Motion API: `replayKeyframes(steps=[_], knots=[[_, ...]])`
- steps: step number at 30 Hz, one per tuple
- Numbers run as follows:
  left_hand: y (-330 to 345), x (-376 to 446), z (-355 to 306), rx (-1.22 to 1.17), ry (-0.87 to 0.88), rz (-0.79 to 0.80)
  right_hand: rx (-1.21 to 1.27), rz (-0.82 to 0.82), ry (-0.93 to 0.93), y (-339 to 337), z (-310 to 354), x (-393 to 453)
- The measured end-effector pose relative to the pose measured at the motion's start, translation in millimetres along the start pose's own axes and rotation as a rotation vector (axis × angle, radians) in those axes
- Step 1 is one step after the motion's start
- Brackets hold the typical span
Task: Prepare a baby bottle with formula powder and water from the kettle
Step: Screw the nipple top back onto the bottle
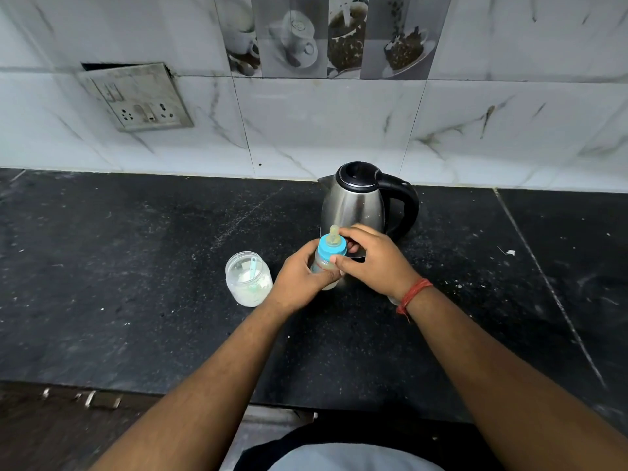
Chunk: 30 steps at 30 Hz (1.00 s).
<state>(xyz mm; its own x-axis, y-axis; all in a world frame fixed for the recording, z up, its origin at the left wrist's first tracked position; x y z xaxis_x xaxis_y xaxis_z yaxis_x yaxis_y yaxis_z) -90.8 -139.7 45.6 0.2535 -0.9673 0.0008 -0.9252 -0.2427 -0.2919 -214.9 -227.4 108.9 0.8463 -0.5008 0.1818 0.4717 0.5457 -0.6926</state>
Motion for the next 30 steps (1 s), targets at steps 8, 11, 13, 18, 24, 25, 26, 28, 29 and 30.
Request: replayKeyframes(steps=[8,11,13,18,24,25,26,28,29,30], knots=[[2,1,-3,-0.018,0.012,-0.052,0.057,-0.15,0.031,7,2,-5],[3,2,-2,-0.024,0.012,-0.059,0.08,-0.195,0.025,12,3,-8],[3,1,-1,-0.03,0.011,-0.053,0.119,-0.191,0.019,13,3,-9],[2,1,-2,-0.029,0.004,-0.015,0.158,-0.195,-0.02,5,6,-9],[6,1,-3,-0.032,0.002,0.004,0.446,-0.165,0.046,4,-1,-2],[6,1,-3,-0.026,0.001,0.004,0.503,-0.158,0.055,5,-3,-2],[5,1,-3,-0.021,0.0,0.001,0.553,-0.153,0.065,6,-5,-2],[3,1,-3,-0.019,-0.003,-0.008,0.627,-0.163,0.077,6,-7,-1],[2,2,-2,-0.018,-0.006,-0.01,0.652,-0.167,0.086,6,-9,-1],[1,2,-1,-0.014,-0.01,-0.01,0.67,-0.165,0.102,6,-11,-2]])
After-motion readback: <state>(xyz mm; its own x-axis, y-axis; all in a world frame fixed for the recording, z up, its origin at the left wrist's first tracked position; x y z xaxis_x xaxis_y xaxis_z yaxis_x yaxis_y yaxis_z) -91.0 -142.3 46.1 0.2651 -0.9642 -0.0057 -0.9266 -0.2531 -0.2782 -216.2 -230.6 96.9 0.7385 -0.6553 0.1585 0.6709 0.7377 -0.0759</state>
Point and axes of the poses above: each hand's wrist, its own x-axis towards the middle knuckle, its own y-axis out of the palm, z = x × y, the point moved 7 cm from there along x, towards the middle knuckle, and after that the axes turned 8 degrees about z, right-handed, at the moved point
